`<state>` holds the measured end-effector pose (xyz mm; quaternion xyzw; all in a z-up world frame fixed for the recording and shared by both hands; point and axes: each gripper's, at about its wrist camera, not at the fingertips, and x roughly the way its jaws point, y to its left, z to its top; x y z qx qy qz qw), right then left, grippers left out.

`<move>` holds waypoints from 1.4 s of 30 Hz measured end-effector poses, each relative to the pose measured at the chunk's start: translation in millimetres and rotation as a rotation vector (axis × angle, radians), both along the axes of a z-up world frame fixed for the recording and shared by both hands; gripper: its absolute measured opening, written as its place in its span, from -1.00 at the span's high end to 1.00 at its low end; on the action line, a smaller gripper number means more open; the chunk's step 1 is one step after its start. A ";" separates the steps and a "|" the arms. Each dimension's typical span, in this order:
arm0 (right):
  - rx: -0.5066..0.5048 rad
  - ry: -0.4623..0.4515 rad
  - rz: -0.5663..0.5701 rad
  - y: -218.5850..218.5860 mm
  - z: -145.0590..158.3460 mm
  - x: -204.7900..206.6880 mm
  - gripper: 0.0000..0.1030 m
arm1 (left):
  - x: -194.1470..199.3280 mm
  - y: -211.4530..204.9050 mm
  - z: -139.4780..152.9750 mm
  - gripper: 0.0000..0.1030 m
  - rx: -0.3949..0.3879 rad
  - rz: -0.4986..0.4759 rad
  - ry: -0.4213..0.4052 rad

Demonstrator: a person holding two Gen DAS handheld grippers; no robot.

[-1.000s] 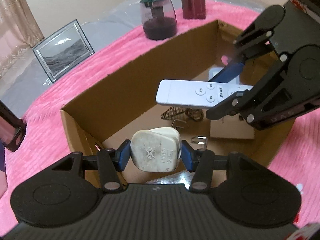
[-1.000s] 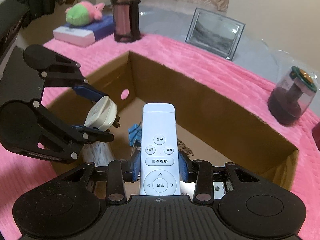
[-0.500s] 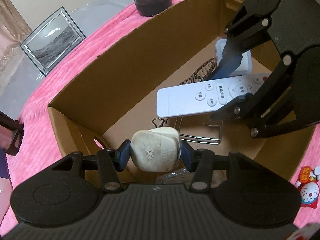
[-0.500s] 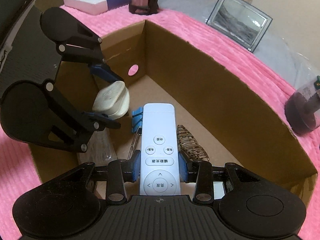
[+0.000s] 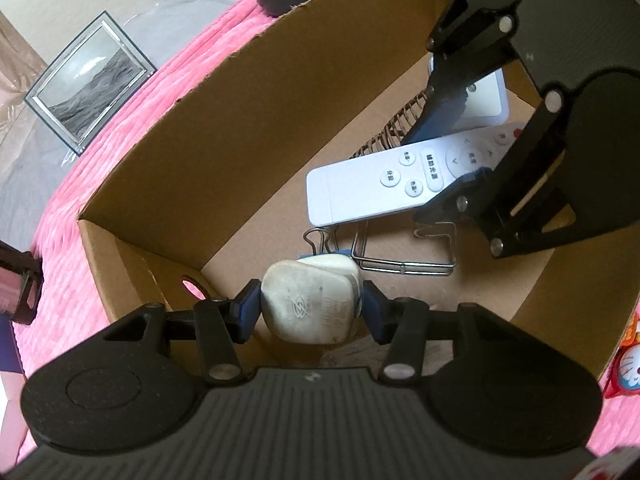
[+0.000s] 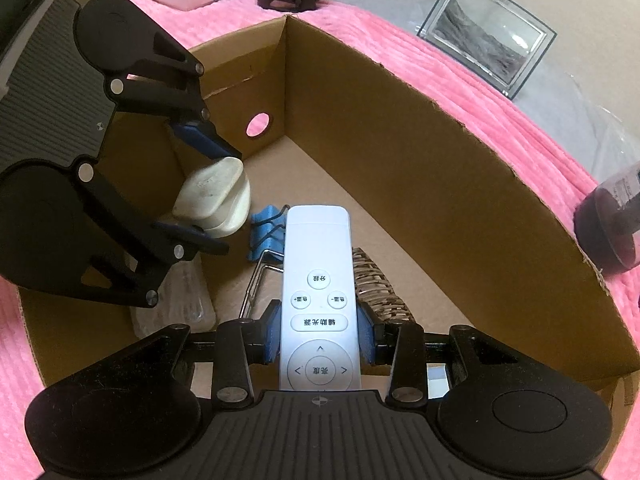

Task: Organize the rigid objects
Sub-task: 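Lower the beige plug and white remote into the box with both tools, then open the left tool to drop the plug while the right tool releases the remote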

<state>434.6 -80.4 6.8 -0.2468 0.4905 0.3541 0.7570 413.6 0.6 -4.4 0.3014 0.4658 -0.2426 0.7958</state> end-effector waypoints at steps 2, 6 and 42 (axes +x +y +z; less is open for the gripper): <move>-0.006 0.000 0.004 0.6 -1.2 0.4 0.31 | 0.9 -0.5 -1.3 0.07 0.006 -0.008 0.001; -0.012 0.005 0.011 2.0 -3.4 1.2 0.31 | 2.5 -1.4 -3.5 0.07 0.019 -0.023 0.007; -0.025 0.037 0.053 7.3 -15.0 10.9 0.31 | 13.1 -6.3 -17.1 0.03 0.095 -0.054 0.074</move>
